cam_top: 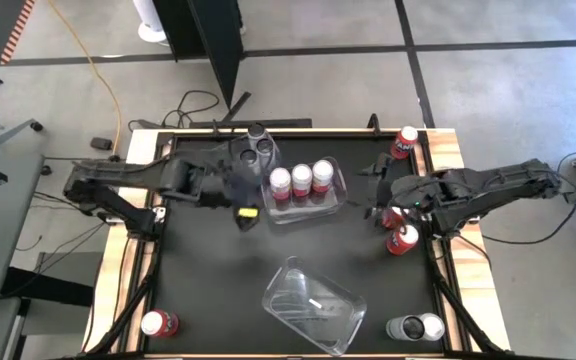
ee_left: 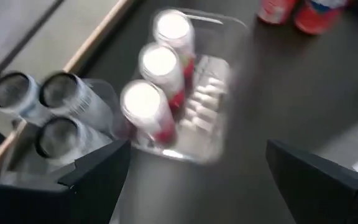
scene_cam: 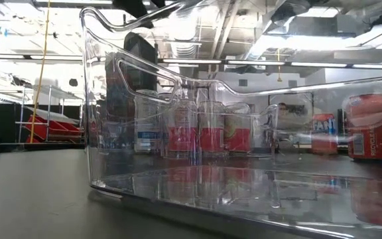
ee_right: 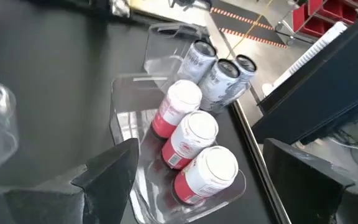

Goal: Sort soda cans
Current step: Put the middle right orange soda can in the bottom transparent bin

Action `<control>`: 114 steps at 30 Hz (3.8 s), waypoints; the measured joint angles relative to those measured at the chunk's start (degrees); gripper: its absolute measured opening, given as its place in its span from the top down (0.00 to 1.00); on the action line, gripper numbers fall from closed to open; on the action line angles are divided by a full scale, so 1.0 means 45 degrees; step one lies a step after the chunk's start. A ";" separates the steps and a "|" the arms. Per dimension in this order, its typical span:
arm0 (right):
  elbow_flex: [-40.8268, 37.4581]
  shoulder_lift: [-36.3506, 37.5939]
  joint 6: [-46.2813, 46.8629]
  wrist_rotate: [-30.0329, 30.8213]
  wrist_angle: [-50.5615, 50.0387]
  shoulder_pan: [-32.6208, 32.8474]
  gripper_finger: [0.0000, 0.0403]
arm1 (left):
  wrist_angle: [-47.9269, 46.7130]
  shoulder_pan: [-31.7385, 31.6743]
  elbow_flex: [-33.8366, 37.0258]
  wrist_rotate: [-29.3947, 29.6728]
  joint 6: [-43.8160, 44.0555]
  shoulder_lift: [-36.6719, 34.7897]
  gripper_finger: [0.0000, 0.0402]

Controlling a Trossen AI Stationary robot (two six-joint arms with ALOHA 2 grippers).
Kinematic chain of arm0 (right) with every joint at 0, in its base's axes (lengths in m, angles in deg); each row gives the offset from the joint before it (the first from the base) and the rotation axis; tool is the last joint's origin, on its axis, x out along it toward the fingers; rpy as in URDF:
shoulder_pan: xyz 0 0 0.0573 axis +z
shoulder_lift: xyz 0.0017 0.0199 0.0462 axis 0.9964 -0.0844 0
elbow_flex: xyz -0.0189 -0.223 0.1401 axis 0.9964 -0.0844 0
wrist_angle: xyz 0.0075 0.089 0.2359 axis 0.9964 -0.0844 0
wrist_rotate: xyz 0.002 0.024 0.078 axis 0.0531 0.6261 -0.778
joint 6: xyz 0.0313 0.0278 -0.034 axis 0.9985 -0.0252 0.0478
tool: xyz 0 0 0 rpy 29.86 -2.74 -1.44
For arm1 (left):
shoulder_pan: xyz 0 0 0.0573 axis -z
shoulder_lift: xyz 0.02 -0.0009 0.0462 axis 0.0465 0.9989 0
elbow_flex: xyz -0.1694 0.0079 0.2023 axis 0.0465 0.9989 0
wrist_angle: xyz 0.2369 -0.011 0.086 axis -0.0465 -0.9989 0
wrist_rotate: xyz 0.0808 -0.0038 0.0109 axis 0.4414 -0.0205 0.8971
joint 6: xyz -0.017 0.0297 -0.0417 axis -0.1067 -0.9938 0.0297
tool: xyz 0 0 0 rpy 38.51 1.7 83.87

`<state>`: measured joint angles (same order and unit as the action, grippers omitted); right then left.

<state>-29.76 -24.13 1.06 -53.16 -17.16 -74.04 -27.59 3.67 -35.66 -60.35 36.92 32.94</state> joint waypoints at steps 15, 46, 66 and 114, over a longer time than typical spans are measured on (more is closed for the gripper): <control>0.0254 -0.0739 0.2511 0.0270 -0.1847 0.0024 0.10 | -0.0665 0.2354 0.1771 0.2817 0.2978 -0.0102 0.09; 0.1729 -0.0757 1.3916 0.0116 -0.8508 0.3518 0.98 | 0.8093 0.0638 0.5493 0.0475 -0.5713 -0.0083 0.99; 0.1925 -0.0948 1.5792 0.0160 -1.1024 0.1443 1.00 | 0.9861 -0.3517 0.5489 -0.4474 -0.7944 -0.0943 1.00; 0.3270 -0.6395 1.1578 -0.2217 -0.5955 -1.4944 0.07 | 1.3926 -0.7006 1.0725 -1.2338 -0.7980 -0.2963 1.00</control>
<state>-15.05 -52.91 53.16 -63.14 -43.96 -141.29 35.08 -27.86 12.61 -115.87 1.01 19.60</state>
